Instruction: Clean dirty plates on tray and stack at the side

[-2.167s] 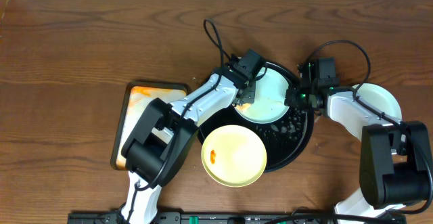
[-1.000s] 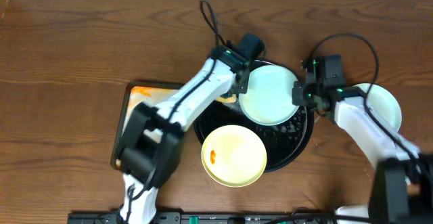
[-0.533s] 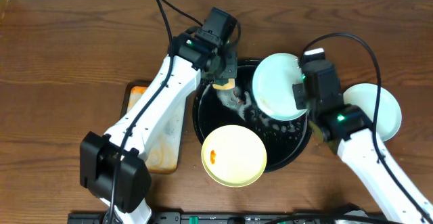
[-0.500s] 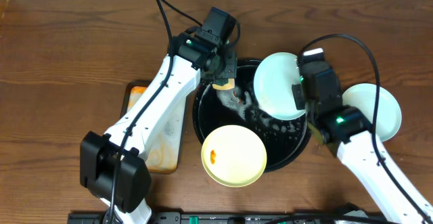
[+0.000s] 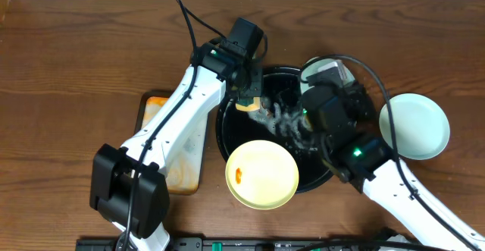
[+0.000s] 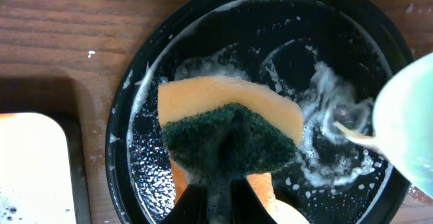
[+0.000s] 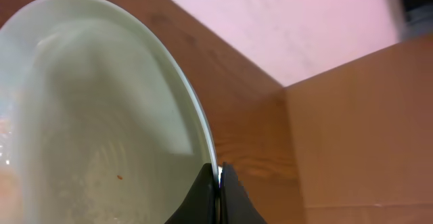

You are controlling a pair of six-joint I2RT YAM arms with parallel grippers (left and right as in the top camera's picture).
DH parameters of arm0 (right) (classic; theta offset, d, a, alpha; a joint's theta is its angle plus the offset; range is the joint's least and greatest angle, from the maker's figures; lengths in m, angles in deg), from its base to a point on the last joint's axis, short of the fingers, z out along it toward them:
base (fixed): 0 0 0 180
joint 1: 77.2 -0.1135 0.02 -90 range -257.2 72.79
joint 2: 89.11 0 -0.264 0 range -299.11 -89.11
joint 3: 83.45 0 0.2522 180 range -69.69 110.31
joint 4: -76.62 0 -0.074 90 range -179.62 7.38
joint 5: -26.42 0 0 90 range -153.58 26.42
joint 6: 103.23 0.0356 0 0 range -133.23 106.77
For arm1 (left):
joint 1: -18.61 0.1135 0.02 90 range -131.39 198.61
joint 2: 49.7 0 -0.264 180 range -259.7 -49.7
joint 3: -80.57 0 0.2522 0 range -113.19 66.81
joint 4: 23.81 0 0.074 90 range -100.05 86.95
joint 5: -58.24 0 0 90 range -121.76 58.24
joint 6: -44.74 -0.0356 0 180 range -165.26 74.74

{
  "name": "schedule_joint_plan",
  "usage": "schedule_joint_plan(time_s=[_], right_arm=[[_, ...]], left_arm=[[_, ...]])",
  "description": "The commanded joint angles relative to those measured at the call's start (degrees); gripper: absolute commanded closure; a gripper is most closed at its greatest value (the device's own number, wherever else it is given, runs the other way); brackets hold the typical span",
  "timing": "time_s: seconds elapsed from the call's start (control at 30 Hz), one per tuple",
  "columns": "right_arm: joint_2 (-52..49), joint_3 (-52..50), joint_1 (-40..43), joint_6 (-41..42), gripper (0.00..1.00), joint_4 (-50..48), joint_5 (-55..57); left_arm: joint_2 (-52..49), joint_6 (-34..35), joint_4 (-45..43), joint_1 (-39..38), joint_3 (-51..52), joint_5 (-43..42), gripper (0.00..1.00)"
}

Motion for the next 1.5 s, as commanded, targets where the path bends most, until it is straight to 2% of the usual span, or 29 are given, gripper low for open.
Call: schedule_joint_plan(time_s=[0.0,0.3,1.47], right_arm=[[0.7,0.8,-2.6,-3.6,0.99,-0.7,9.0],[0.7,0.8,-5.5,-4.8,0.99,-0.7,12.6],[0.7,0.8,-5.5,-4.8,0.99,-0.7,12.8]], left_arm=[[-0.1,-0.5,-0.1,0.4,0.4,-0.4,0.92],[-0.1,-0.5,0.0,0.9,0.4,-0.3,0.92],[-0.1,-0.5,-0.2,1.1,0.4,-0.3,0.92]])
